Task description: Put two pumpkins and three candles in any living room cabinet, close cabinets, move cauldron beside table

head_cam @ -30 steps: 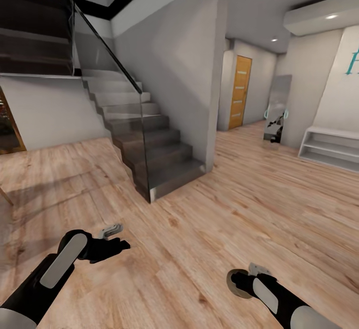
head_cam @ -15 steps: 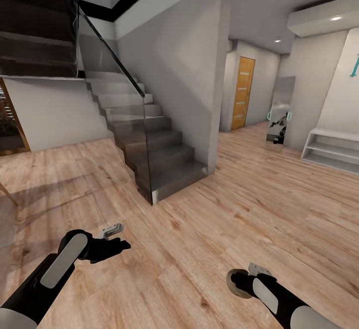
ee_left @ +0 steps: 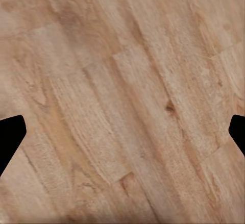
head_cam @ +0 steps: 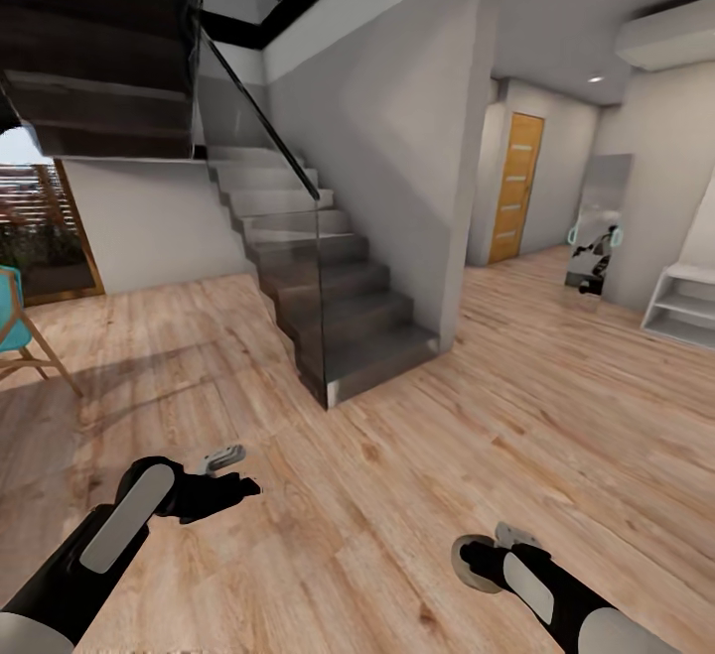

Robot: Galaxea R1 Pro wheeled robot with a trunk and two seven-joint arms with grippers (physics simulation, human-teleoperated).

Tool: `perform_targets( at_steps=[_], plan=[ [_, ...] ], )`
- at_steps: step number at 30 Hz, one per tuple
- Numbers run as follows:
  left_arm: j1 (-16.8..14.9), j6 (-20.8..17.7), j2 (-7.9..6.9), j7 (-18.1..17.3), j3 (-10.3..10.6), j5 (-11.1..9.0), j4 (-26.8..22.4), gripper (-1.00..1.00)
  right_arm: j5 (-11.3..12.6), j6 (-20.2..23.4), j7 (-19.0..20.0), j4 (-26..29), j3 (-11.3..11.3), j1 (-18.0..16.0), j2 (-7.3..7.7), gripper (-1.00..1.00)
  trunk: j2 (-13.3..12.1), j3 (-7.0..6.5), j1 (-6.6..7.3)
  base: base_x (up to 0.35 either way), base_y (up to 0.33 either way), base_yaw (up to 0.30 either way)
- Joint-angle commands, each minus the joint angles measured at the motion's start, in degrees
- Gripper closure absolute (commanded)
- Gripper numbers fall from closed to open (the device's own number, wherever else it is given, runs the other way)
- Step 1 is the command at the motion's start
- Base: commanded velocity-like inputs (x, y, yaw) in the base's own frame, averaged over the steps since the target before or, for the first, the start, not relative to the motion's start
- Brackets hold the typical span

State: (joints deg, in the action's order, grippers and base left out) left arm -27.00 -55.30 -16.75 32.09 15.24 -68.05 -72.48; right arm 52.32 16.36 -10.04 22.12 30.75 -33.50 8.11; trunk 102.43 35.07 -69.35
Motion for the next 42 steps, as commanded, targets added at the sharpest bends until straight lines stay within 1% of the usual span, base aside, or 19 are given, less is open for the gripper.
perform_targets(
  at_steps=[1,8,16,26,42],
  plan=[
    [-0.07,0.01,-0.04,0.6,0.14,-0.58,-0.03,-1.0,0.6,0.16,-0.51,0.2,0.45,-0.01,0.08,1.0,-0.38,-0.12,0.23,0.0,0.0,0.286],
    [-0.07,0.01,-0.04,0.6,0.14,-0.56,-0.03,-1.0,0.6,0.16,-0.51,0.2,0.45,-0.03,0.06,1.0,-3.19,-1.38,1.77,-0.025,0.0,0.287],
    [-0.07,0.08,-0.04,0.61,0.14,-0.58,-0.03,-1.0,0.59,0.16,-0.51,0.2,0.45,-0.03,0.06,1.0,-6.4,-2.81,3.53,-0.159,0.0,0.287],
    [-0.07,0.1,-0.12,0.61,0.14,-0.54,-0.1,-1.0,0.59,0.19,-0.51,0.2,0.45,-0.03,0.06,1.0,-10.41,-4.61,5.72,-0.014,0.0,0.287],
    [-0.07,0.1,-0.13,0.6,0.14,-0.56,-0.64,-1.0,0.59,0.16,-0.51,0.2,0.45,0.01,0.06,1.0,-10.41,-4.61,5.72,0.0,0.0,0.287]
  ],
)
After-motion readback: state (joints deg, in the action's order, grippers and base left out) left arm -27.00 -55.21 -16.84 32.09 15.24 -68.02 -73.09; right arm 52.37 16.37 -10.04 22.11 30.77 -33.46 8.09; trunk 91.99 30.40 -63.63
